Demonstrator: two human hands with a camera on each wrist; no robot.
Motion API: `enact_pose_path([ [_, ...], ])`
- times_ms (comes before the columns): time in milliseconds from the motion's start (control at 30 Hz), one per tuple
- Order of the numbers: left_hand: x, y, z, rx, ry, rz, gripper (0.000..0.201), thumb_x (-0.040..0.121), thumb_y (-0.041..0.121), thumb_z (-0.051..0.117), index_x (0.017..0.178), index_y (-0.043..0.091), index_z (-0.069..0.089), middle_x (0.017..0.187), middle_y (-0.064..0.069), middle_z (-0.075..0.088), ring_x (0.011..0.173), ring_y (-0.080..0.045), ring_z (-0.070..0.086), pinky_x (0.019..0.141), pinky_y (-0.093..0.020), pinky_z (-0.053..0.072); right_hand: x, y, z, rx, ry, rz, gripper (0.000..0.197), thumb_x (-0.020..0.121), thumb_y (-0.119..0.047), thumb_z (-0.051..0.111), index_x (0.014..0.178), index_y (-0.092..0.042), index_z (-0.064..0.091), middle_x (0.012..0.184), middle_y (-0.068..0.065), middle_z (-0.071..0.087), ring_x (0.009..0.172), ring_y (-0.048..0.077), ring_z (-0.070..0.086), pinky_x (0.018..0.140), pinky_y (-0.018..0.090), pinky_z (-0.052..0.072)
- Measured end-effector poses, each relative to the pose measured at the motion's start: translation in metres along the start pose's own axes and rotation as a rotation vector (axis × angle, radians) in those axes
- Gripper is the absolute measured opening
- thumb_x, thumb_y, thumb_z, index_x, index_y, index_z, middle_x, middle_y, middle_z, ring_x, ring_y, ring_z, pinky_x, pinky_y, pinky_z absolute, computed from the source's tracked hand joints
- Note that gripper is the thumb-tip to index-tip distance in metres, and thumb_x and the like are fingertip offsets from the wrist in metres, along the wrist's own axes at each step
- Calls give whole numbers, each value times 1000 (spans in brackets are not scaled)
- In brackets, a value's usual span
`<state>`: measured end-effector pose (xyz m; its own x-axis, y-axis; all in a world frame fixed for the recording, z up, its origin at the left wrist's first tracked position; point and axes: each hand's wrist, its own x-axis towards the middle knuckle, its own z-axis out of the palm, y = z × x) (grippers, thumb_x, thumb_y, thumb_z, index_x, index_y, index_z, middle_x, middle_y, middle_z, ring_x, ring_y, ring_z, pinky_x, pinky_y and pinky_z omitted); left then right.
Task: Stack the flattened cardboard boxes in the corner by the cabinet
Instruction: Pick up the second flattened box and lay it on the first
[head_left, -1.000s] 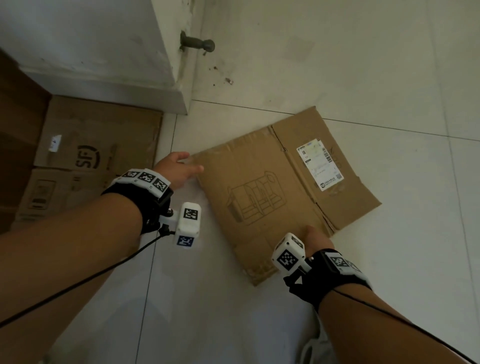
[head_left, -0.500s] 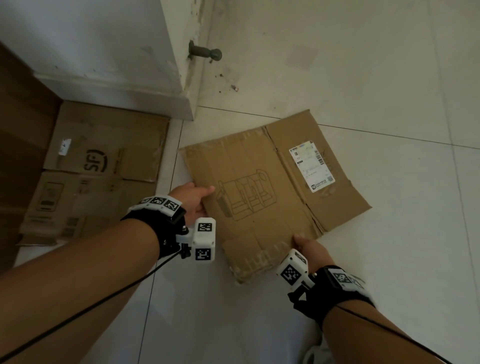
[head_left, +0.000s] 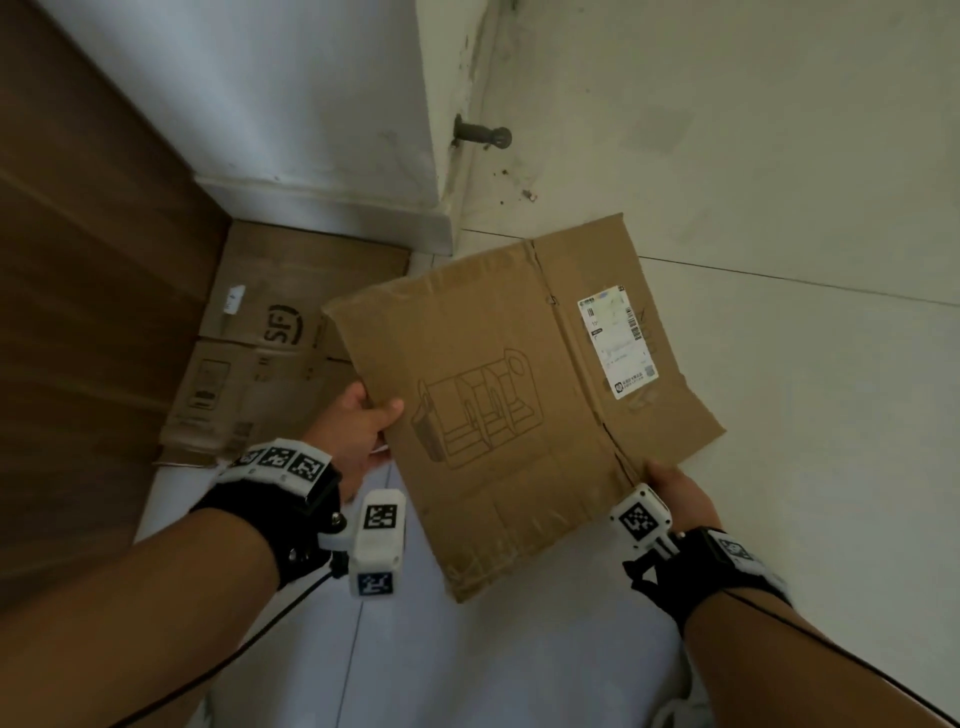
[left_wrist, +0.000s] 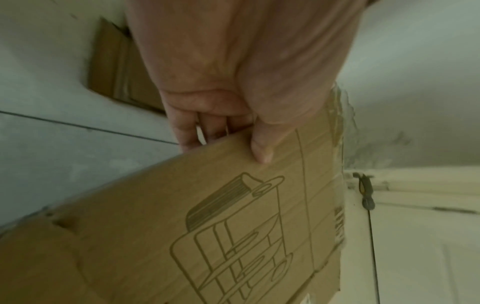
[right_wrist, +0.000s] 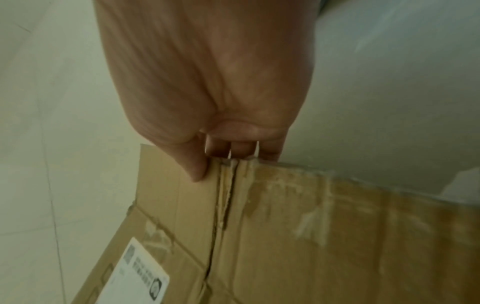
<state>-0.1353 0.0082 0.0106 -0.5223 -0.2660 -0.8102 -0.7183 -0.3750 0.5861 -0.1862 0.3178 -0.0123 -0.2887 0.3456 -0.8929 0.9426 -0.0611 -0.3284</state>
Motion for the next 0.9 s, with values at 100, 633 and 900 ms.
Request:
enact_pose_path([
  [100,-18,-8,-22,-74,50,-55,22,98,8,46,116,18,52,123,-14,62,109,-33,59,89,-47,49,-15,11,10,-315,32,-179,38,98,-26,41,130,-6,47,142,22,43,127,35,47,104,34,36],
  [633,-93,-79,-153,-220,322,-173,35,96,22,52,129,14,51,114,-6,62,94,-26,59,97,-42,45,-111,15,126,-614,-104,-408,49,92,-21,49,137,-3,40,147,20,40,139,33,34,89,15,49],
  [900,-63,-82,-175,-85,369,-247,51,99,20,46,145,3,34,148,-14,44,133,-34,44,81,-25,38,-131,-17,198,-1005,6,-679,50,91,-22,52,138,-5,44,145,14,43,140,29,32,115,29,24],
])
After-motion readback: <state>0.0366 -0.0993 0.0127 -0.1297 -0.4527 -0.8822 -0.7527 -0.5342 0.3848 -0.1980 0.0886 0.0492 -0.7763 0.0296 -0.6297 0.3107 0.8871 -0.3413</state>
